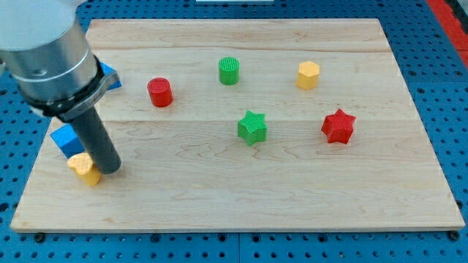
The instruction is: Slide yellow heart towards bottom center
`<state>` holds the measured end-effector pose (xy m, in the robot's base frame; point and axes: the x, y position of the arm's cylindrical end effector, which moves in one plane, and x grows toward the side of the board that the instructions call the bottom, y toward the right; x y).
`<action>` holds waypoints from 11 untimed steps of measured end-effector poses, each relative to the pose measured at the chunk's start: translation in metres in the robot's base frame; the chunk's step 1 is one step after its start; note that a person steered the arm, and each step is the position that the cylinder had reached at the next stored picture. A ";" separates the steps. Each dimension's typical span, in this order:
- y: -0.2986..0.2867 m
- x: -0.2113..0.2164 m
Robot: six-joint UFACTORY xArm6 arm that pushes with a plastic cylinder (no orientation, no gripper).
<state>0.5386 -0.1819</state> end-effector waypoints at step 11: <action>-0.121 -0.034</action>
<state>0.5049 -0.3030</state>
